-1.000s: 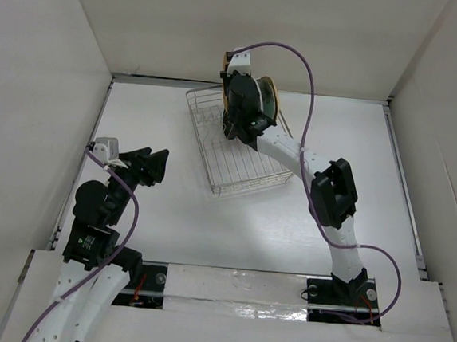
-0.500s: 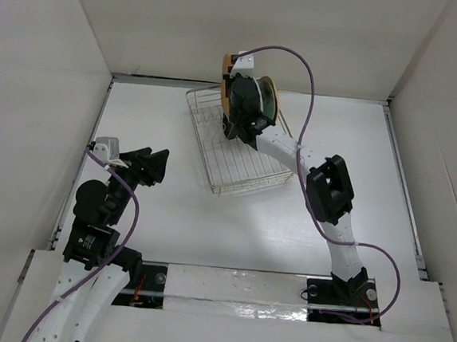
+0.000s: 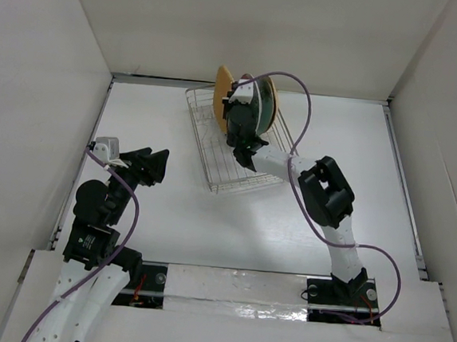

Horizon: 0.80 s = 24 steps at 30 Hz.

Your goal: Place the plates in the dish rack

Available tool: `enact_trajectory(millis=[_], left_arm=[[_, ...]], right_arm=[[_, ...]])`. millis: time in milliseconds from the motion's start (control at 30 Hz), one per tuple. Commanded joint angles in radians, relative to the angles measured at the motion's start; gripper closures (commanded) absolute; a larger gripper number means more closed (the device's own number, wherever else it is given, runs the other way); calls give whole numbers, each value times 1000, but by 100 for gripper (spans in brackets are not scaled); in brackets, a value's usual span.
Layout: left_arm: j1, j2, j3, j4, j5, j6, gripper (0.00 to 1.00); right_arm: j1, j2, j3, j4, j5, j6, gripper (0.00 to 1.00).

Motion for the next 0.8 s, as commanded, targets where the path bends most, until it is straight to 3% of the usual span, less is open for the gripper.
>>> enact_trajectory(millis=[0,300,500,567,633,767], left_arm=[[-4,-5,-4,39,12,11,47],[-4,-14,-5,39,12,8,48],[-4,-22,-5,40,11,8,48],[-4,-25,-5,40,8,6,48],[-4,-25,-5,40,8,8,48],[-4,-25,-7,40,11,6,48]], right_arm=[[30,-35,-87,89,41,27,100],[111,-145,-337,168,167,125,94],[120,-185,-305,26,166,174,88],[120,-199,-300,-14,166,189,82],[120,-222,-297,-29,153,194,67],[111,-239,-236,-155,144,199,50]])
